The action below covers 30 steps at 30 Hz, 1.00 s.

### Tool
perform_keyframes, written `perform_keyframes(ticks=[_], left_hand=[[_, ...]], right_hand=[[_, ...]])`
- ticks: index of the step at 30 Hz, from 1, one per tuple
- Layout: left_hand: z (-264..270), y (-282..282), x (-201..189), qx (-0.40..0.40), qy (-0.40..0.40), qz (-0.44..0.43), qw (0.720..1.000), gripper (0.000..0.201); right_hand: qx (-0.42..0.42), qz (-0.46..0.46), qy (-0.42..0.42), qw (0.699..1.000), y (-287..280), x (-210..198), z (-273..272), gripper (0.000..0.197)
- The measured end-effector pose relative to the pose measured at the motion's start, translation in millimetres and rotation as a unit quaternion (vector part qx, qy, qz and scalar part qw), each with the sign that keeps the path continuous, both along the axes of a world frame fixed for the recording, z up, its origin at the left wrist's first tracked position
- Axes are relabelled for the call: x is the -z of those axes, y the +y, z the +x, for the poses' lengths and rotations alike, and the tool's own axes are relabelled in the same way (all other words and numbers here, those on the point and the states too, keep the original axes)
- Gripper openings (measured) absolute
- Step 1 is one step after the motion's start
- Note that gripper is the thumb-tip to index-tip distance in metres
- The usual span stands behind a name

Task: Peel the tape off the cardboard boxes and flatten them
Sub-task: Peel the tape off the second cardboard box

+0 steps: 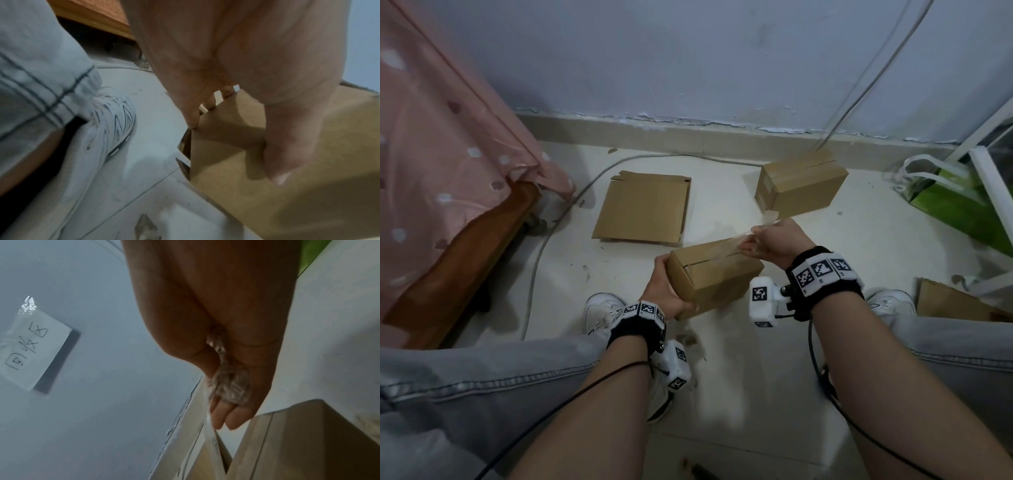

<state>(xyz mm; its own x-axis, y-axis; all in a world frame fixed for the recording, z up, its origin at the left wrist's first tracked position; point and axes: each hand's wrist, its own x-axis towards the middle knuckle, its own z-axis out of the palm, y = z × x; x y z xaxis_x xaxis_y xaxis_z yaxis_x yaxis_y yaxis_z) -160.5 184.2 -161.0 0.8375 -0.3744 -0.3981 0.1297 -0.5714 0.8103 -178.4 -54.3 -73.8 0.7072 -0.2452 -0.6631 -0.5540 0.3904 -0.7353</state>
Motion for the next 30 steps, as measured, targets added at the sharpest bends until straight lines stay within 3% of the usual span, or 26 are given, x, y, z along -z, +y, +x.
perform_keyframes(ticks=[4,7,12,13,15,17,21,25,30], left_hand=[[0,5,6,-0.005,0.015,0.012,1.0,0.109],[2,9,8,-0.005,0.025,0.023,0.999,0.112],[11,13,7,-0.009,0.04,0.04,0.998,0.13],[12,13,3,-0.016,0.033,0.037,0.999,0.137],[19,9,-7,-0.023,0.008,0.05,0.998,0.146],[29,3,-18,-0.006,-0.028,0.1,0.995,0.143],[37,-13,-30,0.112,-0.044,0.224,0.967,0.128],[19,-21,-16,0.19,-0.038,0.272,0.943,0.125],[14,-18,-7,0.151,-0.065,0.306,0.938,0.113]], right_hand=[[0.072,-0.089,0.026,0.993,-14,-1,4,0.018],[0.101,-0.086,-0.001,0.991,-16,1,8,0.024],[0.04,-0.046,-0.008,0.998,4,-2,9,0.018],[0.013,-0.064,-0.005,0.998,6,0,11,0.023],[-0.068,-0.101,0.008,0.993,7,5,11,0.055],[-0.125,-0.124,0.008,0.984,10,6,11,0.073],[-0.202,-0.099,-0.045,0.973,21,5,10,0.029],[-0.212,-0.034,-0.075,0.974,38,6,7,0.025],[-0.247,-0.194,-0.081,0.946,44,22,6,0.028]])
